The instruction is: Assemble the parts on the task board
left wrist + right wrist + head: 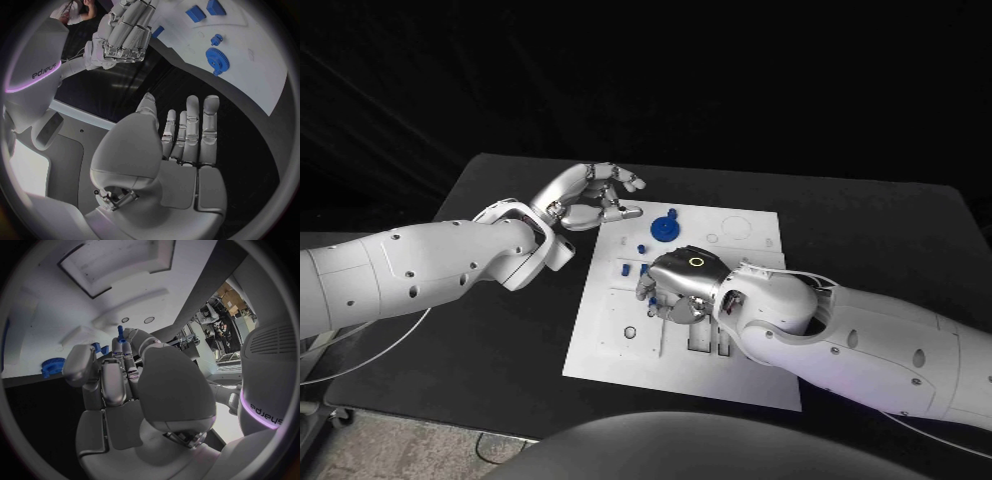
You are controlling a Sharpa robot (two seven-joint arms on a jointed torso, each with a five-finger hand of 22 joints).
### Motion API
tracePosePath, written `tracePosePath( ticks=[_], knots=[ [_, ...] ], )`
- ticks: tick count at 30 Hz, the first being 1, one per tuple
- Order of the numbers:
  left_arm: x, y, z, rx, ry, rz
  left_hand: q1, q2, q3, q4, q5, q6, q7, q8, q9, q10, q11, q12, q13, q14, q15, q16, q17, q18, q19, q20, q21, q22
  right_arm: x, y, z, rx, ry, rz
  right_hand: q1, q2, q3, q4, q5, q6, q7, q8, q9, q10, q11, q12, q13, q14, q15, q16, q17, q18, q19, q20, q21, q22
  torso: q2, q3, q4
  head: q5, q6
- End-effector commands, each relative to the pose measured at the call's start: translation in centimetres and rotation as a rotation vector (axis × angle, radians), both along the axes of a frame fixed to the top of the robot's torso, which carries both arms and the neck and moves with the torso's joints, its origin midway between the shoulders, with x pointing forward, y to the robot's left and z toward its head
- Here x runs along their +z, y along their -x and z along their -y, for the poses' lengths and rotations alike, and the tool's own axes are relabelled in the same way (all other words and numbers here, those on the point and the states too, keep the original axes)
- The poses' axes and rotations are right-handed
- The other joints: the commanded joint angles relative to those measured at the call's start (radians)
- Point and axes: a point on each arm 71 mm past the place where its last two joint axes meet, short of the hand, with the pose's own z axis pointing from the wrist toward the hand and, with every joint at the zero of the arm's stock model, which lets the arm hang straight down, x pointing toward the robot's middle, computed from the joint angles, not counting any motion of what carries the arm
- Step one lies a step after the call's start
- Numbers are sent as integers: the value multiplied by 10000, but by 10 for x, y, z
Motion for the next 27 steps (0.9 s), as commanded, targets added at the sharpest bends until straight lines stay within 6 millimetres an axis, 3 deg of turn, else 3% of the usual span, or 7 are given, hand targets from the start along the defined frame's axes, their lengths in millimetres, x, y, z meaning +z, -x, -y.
tracePosePath(
  ticks=[1,27],
  knots=[
    [0,0,1,-24,66,-36,36,113,-71,-3,41,-24,18,37,-16,30,23,50,-16,2,27,-34,-15,190,-12,-22,-69,415,0,2,1,156,122,214,138,5,-9,-48,-6,-54,-6,-49,11,292,-195,41,11,-53,-18,-21,-8,-148,-56,4,-33,1326,0,-9,-6,49,0],
    [-6,0,2,29,-12,-303,247,287,-89,-32,140,-81,15,77,-117,-26,65,76,-110,-24,48,-21,-47,195,-31,-10,-192,434,-4,7,6,97,160,-51,161,3,-1,-75,1,-66,2,-84,8,335,-197,57,19,-139,-20,-130,-171,-115,-139,3,-199,1281,-28,-12,-3,148,0]
  ],
)
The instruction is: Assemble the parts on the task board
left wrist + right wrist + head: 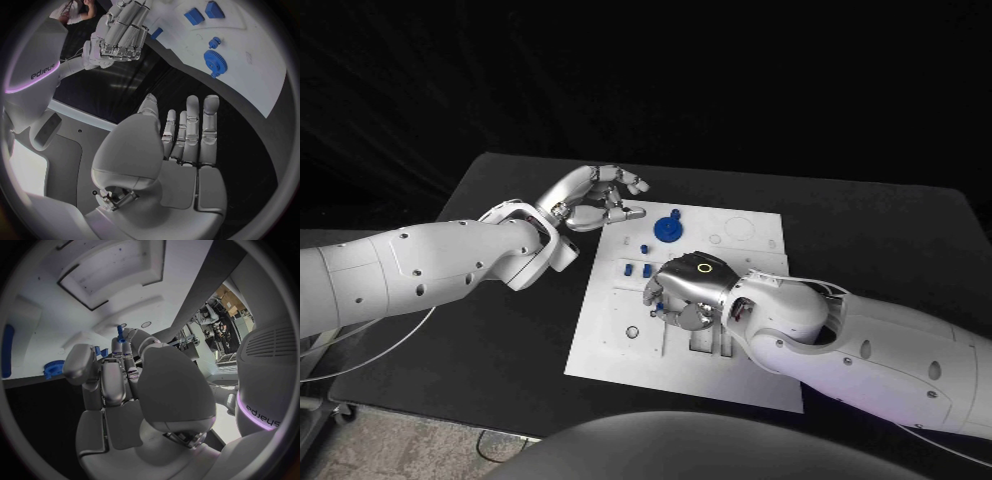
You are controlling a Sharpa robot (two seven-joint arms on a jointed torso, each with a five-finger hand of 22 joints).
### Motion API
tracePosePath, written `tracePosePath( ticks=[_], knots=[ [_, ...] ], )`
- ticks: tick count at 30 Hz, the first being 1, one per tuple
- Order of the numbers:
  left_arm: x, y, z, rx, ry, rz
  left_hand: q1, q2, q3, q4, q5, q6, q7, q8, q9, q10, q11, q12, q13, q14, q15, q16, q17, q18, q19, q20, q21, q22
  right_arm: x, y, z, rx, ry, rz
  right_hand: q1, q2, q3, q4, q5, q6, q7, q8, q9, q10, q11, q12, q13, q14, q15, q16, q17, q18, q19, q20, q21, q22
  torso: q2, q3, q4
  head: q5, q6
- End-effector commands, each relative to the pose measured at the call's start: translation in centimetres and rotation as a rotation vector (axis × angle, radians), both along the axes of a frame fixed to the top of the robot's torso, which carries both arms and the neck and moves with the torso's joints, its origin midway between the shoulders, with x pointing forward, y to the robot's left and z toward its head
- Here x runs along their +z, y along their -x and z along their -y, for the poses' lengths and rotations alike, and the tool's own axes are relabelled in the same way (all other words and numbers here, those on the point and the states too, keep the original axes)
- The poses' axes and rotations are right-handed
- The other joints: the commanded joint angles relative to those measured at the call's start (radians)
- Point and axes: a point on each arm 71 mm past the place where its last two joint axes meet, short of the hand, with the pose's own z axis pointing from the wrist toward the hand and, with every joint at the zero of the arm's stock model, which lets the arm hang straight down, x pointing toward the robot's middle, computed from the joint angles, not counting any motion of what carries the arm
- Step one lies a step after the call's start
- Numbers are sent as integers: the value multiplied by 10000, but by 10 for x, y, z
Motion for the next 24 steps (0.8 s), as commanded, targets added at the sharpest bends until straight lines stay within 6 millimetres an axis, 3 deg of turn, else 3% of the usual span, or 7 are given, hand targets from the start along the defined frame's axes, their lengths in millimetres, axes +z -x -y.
tracePosePath(
  ticks=[1,9,14,24],
  knots=[
    [-1,0,2,-53,53,-119,54,84,-63,-7,53,-83,15,39,-18,-29,67,34,-16,-24,49,-19,-19,193,-19,-9,-25,441,-1,1,-1,66,93,-11,80,1,1,-77,60,-66,2,-46,10,299,-233,37,14,-63,-21,-52,-8,-116,-63,4,-55,1284,-1,1,6,24,0],
    [-1,1,3,-45,67,-136,201,100,-89,-27,113,-84,56,77,-62,-32,53,68,-57,-16,47,3,-29,192,14,-7,-30,468,-3,-2,-4,-10,76,18,79,10,0,-78,43,-66,5,-57,10,317,-234,45,19,-78,-21,-55,-8,-113,-81,4,-68,1279,6,-10,15,-71,0],
    [-2,1,4,-52,65,-160,224,102,-96,-27,133,-85,67,83,-72,-31,51,75,-65,-14,45,8,-31,194,13,-8,-44,470,-4,-2,-5,-15,75,2,78,14,-1,-79,27,-63,4,-61,11,325,-235,50,21,-86,-21,-62,-18,-110,-92,5,-84,1274,8,8,3,-28,0],
    [-2,0,3,-33,45,-185,260,111,-105,-26,163,-82,85,97,-85,-27,44,88,-78,-12,41,16,-34,193,28,-9,-39,480,-5,0,-6,-10,82,-122,77,21,-5,-79,2,-55,1,-64,13,342,-240,60,27,-95,-22,-66,-22,-110,-100,5,-81,1273,9,2,-3,5,0]
  ],
)
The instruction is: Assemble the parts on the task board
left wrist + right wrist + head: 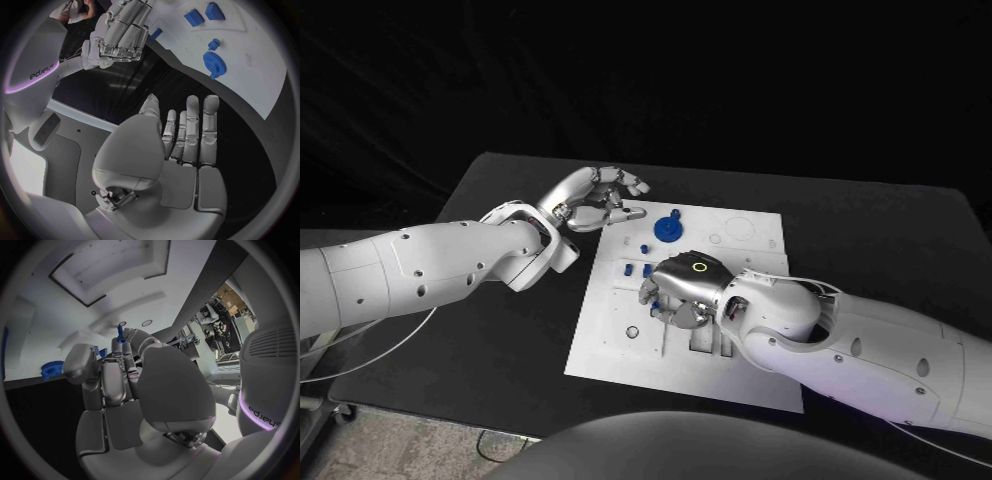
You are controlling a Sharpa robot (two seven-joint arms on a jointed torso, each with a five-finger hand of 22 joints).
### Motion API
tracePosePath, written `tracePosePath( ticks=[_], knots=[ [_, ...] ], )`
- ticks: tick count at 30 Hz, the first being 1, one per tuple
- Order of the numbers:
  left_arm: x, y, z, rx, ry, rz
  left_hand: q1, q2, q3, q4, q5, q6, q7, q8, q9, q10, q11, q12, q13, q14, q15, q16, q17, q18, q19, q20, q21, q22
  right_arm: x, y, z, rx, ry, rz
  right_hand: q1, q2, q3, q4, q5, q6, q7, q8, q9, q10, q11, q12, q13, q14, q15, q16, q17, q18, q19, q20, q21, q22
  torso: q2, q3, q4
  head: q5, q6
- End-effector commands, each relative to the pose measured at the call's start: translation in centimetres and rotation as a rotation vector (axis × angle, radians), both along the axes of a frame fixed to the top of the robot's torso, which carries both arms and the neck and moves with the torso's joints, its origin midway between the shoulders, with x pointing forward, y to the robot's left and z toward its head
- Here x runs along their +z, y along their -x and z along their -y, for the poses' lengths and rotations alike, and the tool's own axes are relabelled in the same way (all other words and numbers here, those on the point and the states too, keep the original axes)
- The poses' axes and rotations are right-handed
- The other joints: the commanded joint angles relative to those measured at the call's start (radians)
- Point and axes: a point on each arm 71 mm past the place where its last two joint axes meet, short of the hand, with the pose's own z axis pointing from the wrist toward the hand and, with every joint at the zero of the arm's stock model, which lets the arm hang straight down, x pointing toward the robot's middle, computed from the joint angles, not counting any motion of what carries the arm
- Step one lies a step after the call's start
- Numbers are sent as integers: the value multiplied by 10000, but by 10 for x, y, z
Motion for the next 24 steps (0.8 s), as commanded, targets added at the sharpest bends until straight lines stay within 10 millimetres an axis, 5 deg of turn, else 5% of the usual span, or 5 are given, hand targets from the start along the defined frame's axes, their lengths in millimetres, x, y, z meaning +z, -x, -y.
tracePosePath(
  ticks=[1,24],
  knots=[
    [-1,0,2,-76,58,-82,61,-5,-77,2,47,-46,49,60,-9,-28,44,47,-9,-11,41,16,-14,194,28,-9,-39,474,-3,1,1,-2,159,-122,63,7,-4,-81,38,-54,1,-66,14,345,-239,33,18,-64,14,-75,-27,-107,-71,-32,-62,1262,-1,1,-10,17,0],
    [-3,-1,3,-106,34,-217,102,1,-93,4,77,-47,77,74,-27,-25,29,62,-25,-10,36,24,-18,197,36,-12,-50,482,-5,5,4,-58,237,-278,81,5,2,-99,40,-70,2,-88,11,326,-236,22,16,-112,13,-140,-126,-80,-134,-33,-202,1227,-3,-3,-14,17,0]
  ],
)
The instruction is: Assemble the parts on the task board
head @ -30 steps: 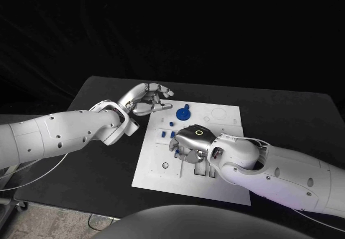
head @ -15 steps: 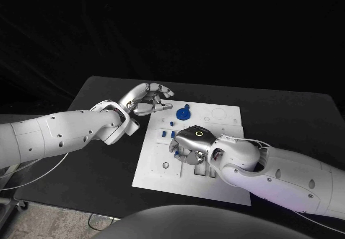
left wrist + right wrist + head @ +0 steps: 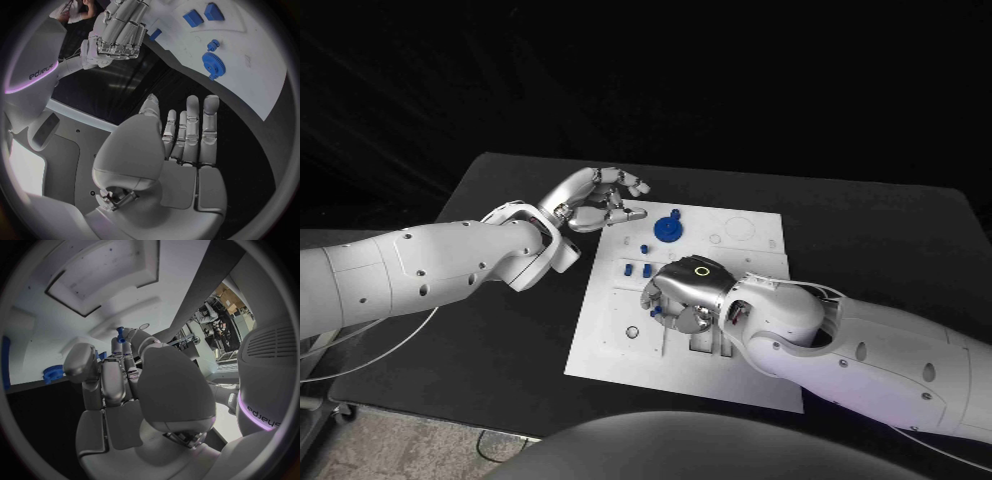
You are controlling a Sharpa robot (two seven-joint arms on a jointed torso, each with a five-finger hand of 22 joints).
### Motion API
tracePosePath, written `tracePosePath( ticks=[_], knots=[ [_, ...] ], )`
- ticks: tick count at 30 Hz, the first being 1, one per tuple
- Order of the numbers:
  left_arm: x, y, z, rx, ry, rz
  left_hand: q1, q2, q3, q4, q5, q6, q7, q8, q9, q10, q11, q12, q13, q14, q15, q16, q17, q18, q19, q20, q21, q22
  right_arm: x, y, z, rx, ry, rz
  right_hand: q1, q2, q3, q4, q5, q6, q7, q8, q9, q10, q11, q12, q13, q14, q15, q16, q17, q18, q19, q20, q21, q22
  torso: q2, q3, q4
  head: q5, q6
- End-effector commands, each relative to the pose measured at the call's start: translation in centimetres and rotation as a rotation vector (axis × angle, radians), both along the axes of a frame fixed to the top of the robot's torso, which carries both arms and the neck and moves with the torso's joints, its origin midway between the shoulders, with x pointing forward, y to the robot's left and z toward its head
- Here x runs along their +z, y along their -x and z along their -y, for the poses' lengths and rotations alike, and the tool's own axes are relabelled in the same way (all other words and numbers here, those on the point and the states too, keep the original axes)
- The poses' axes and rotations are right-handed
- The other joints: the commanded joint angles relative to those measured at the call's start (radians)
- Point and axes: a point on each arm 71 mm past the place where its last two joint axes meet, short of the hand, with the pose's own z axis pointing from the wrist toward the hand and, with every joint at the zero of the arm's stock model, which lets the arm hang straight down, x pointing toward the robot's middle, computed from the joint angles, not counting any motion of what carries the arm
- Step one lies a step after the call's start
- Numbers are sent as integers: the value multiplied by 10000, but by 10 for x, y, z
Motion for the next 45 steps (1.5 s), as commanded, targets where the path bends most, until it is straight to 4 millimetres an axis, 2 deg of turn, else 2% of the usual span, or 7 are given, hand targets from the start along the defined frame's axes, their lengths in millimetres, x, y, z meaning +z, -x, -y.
tracePosePath(
  ticks=[1,10,29,35,39,42,45],
  knots=[
    [-1,1,2,-137,63,-137,102,2,-38,4,29,-12,42,37,-13,-25,29,63,-13,-10,37,24,-10,196,36,-12,-50,485,-2,0,1,-25,198,-69,86,7,1,-44,40,-76,6,-57,10,281,-269,33,8,-85,-21,-70,-19,-76,-112,5,-78,1224,-2,-7,0,4,0],
    [-2,0,2,-151,59,-179,144,14,-44,2,52,-19,58,45,-29,-28,21,72,-27,-12,31,29,-14,200,33,-13,-74,488,-3,0,0,-10,254,-81,51,3,1,-33,2,-206,55,-179,-29,208,-226,-10,-2,-152,12,-130,-103,-65,-192,23,-157,1199,-12,-7,7,-4,0],
    [-4,0,5,-201,54,-271,244,51,-47,-8,82,-27,72,68,-62,-30,15,93,-56,-8,23,43,-22,195,72,-20,-53,513,-5,0,-8,75,440,-195,-62,-3,-4,52,-617,-427,144,-483,-202,60,-142,-91,-15,-329,95,-340,-427,-6,-418,105,-459,1109,-13,-8,13,-31,0],
    [-6,0,5,-210,53,-322,264,58,-47,-10,87,-28,74,72,-68,-30,13,97,-62,-6,21,46,-24,194,80,-21,-49,518,-6,0,-8,8,508,-237,-264,-57,-89,226,-1211,-496,177,-600,-279,-186,-76,-246,-78,-383,161,-408,-541,10,-492,164,-567,1073,-6,0,17,-26,0],
    [-8,1,5,-205,60,-360,264,58,-47,-10,87,-28,74,72,-68,-30,13,97,-62,-6,21,46,-24,194,80,-21,-49,518,-7,0,-5,-217,536,-277,-564,-268,-281,463,-1810,-863,231,-818,-426,-1003,98,-719,-310,-520,307,-581,-797,64,-671,274,-981,965,-1,11,11,-13,0],
    [-9,1,4,-193,66,-377,264,58,-47,-10,87,-28,74,72,-68,-30,13,97,-62,-6,21,46,-24,194,80,-21,-49,518,-7,-1,-2,-402,416,-305,-707,-381,-608,600,-2222,-1321,280,-841,-595,-1896,210,-1094,-493,-679,358,-737,-1028,136,-873,353,-1440,852,3,4,4,6,0],
    [-9,2,4,-183,68,-395,264,58,-47,-10,87,-28,74,72,-68,-30,13,97,-62,-6,21,46,-24,194,80,-21,-49,518,-5,-2,3,-608,12,-309,-680,-398,-1468,1007,-2620,-1601,361,-804,-775,-2632,317,-1167,-623,-814,422,-781,-1157,196,-1023,435,-1794,779,8,2,-8,21,0]
  ],
)
